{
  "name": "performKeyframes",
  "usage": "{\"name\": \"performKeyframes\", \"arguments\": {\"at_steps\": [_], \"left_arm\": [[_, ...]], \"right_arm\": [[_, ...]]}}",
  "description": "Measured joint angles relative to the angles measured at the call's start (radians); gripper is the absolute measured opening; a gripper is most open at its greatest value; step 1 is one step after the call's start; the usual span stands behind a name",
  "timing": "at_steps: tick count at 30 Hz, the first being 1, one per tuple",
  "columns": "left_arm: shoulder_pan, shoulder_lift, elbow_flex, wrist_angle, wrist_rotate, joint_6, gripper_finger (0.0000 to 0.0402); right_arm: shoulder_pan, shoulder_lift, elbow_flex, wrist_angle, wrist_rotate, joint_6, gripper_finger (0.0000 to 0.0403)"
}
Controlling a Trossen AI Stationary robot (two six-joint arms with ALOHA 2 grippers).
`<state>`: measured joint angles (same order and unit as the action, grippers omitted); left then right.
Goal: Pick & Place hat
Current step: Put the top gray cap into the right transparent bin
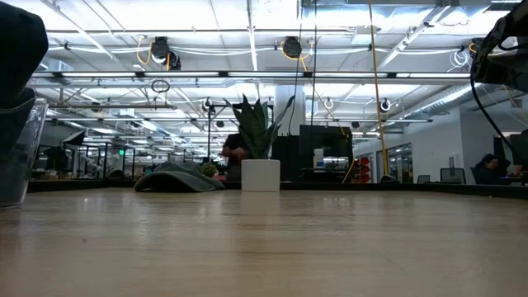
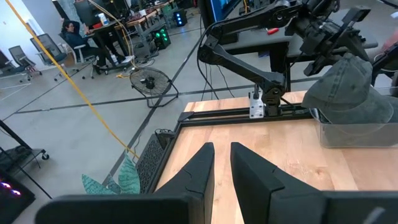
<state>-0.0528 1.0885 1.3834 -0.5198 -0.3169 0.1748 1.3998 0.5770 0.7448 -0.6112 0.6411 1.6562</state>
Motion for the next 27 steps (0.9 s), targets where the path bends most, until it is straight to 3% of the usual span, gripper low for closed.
{"name": "performKeyframes", "arguments": {"at_steps": [5,14,22,27], "left_arm": [[0.000,0.000,0.000,0.000,0.000,0.000,0.0063],[0.000,0.000,0.000,0.000,0.000,0.000,0.0062],[0.000,0.000,0.000,0.000,0.000,0.000,0.0063],[0.000,0.000,0.000,0.000,0.000,0.000,0.0063]], "right_arm": [[0.000,-0.054,0.001,-0.023,0.009,0.008,0.0127],[0.000,-0.147,0.001,-0.319,0.030,0.205,0.0127],[0.000,-0.218,0.001,-0.402,0.182,0.153,0.0127],[-0.001,-0.224,0.001,-0.444,0.222,0.167,0.0127]]}}
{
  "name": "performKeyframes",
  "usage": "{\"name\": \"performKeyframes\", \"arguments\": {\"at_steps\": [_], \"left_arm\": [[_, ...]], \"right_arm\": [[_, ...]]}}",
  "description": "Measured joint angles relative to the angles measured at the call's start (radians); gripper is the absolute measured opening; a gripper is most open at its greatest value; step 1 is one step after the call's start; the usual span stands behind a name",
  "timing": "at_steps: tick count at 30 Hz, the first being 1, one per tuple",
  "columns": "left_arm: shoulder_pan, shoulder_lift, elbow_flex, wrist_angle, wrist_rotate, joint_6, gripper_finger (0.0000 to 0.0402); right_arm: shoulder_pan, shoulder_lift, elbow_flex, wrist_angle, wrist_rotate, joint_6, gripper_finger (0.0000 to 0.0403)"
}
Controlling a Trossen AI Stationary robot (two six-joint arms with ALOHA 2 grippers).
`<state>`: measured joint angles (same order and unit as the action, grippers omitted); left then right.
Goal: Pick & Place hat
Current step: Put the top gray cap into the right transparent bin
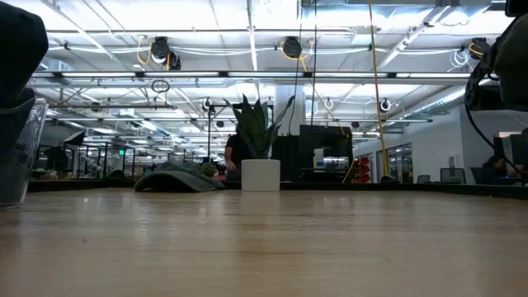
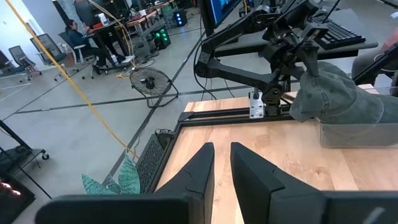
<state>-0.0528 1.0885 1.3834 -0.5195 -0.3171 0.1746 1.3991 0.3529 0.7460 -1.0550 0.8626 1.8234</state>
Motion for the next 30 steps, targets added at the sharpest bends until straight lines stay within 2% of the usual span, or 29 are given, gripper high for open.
{"name": "performKeyframes", "arguments": {"at_steps": [4,10,13,19,22,27,30], "left_arm": [[0.000,0.000,0.000,0.000,0.000,0.000,0.0063],[0.000,0.000,0.000,0.000,0.000,0.000,0.0063],[0.000,0.000,0.000,0.000,0.000,0.000,0.0063],[0.000,0.000,0.000,0.000,0.000,0.000,0.0063],[0.000,0.000,0.000,0.000,0.000,0.000,0.0063],[0.000,0.000,0.000,0.000,0.000,0.000,0.0063],[0.000,0.000,0.000,0.000,0.000,0.000,0.0062]], "right_arm": [[0.000,0.022,0.000,0.005,-0.053,0.047,0.0127],[0.000,0.097,0.000,0.074,-0.165,-0.006,0.0127],[0.000,0.141,0.000,0.126,-0.179,-0.064,0.0128],[0.000,0.230,0.000,0.213,-0.175,-0.277,0.0127],[0.000,0.270,0.000,0.278,-0.175,-0.389,0.0104],[0.000,0.362,-0.001,0.526,-0.184,-0.681,0.0013],[0.000,0.419,-0.001,0.707,-0.244,-0.835,0.0007]]}}
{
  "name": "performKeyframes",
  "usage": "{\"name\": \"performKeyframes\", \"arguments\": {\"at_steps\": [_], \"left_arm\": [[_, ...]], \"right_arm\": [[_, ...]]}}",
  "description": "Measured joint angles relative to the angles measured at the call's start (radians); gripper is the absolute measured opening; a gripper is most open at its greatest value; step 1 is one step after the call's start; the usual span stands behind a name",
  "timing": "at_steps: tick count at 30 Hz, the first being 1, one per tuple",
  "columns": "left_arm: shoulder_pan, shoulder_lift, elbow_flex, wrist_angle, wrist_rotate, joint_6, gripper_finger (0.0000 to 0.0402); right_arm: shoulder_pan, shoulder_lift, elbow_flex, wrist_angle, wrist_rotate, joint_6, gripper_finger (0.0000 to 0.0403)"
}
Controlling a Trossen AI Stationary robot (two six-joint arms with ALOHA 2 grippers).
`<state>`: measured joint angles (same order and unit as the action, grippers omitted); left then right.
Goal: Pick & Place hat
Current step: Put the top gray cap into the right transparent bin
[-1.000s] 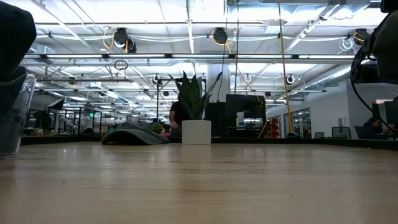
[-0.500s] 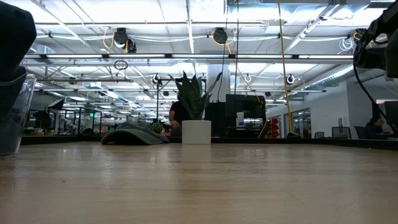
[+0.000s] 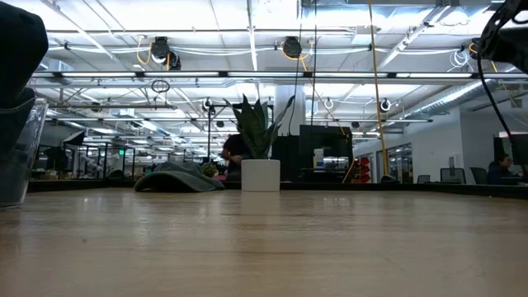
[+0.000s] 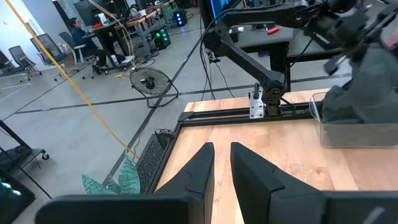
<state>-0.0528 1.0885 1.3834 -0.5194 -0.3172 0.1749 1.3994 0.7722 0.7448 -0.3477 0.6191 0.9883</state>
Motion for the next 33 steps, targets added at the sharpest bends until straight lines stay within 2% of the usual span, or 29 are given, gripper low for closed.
{"name": "performKeyframes", "arguments": {"at_steps": [3,8,11,21,26,33], "left_arm": [[0.000,0.000,0.000,0.000,0.000,0.000,0.0062],[0.000,0.000,0.000,0.000,0.000,0.000,0.0063],[0.000,0.000,0.000,0.000,0.000,0.000,0.0063],[0.000,0.000,0.000,0.000,0.000,0.000,0.0063],[0.000,0.000,0.000,0.000,0.000,0.000,0.0063],[0.000,0.000,0.000,0.000,0.000,0.000,0.0063]], "right_arm": [[-0.002,0.044,0.000,0.060,-0.050,-0.002,0.0003],[-0.009,0.092,0.000,0.037,-0.073,0.177,0.0001],[-0.028,0.113,0.000,-0.025,-0.086,0.294,0.0001],[-0.130,0.155,0.000,-0.307,-0.256,0.704,0.0006],[-0.144,0.155,0.000,-0.316,-0.255,0.723,0.0043],[-0.144,0.132,0.000,-0.323,-0.269,0.807,0.0137]]}}
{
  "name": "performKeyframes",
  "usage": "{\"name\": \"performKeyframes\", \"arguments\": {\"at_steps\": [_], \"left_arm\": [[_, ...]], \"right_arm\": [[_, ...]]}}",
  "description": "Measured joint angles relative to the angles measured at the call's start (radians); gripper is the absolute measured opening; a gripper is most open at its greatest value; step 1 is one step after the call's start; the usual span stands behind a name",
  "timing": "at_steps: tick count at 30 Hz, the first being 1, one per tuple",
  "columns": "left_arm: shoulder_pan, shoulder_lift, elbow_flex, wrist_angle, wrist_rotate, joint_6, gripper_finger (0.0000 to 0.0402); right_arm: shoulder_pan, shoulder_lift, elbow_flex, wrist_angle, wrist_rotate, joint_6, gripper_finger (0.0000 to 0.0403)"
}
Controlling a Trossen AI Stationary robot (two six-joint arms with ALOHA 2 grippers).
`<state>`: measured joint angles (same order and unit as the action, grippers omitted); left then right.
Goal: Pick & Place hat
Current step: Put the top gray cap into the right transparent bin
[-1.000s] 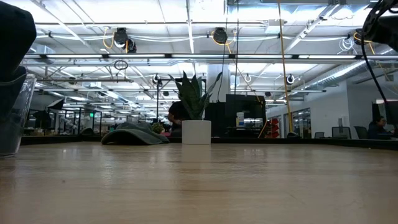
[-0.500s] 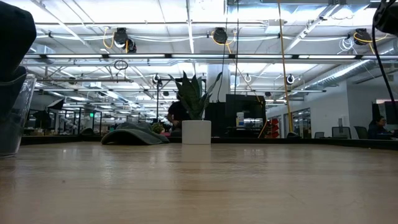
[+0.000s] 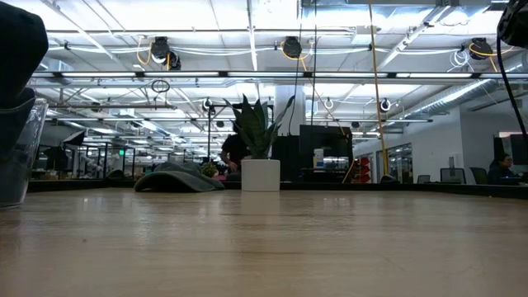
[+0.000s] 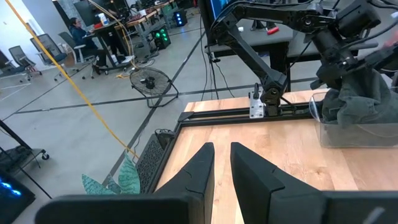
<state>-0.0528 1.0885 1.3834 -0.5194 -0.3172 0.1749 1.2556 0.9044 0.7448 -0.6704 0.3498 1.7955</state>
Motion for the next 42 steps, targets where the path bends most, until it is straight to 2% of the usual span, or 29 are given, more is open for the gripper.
{"name": "performKeyframes", "arguments": {"at_steps": [4,8,18,34,38,40,42], "left_arm": [[0.000,0.000,0.000,0.000,0.000,0.000,0.0063],[0.000,0.000,0.000,0.000,0.000,0.000,0.0062],[0.000,0.000,0.000,0.000,0.000,0.000,0.0063],[0.000,0.000,0.000,0.000,0.000,0.000,0.0063],[0.000,0.000,0.000,0.000,0.000,0.000,0.0062],[0.000,0.000,0.000,0.000,0.000,0.000,0.0063],[0.000,0.000,0.000,0.000,0.000,0.000,0.0062]], "right_arm": [[0.000,-0.058,0.000,-0.008,-0.020,0.027,0.0180],[0.000,-0.131,0.000,-0.056,-0.027,0.055,0.0195],[0.000,-0.282,0.000,-0.259,-0.036,0.134,0.0184],[0.000,-0.420,0.000,-0.397,0.011,0.109,0.0171],[0.001,-0.461,0.000,-0.392,0.085,0.006,0.0171],[0.000,-0.485,0.000,-0.350,0.164,-0.123,0.0171],[0.000,-0.505,0.000,-0.240,0.253,-0.330,0.0171]]}}
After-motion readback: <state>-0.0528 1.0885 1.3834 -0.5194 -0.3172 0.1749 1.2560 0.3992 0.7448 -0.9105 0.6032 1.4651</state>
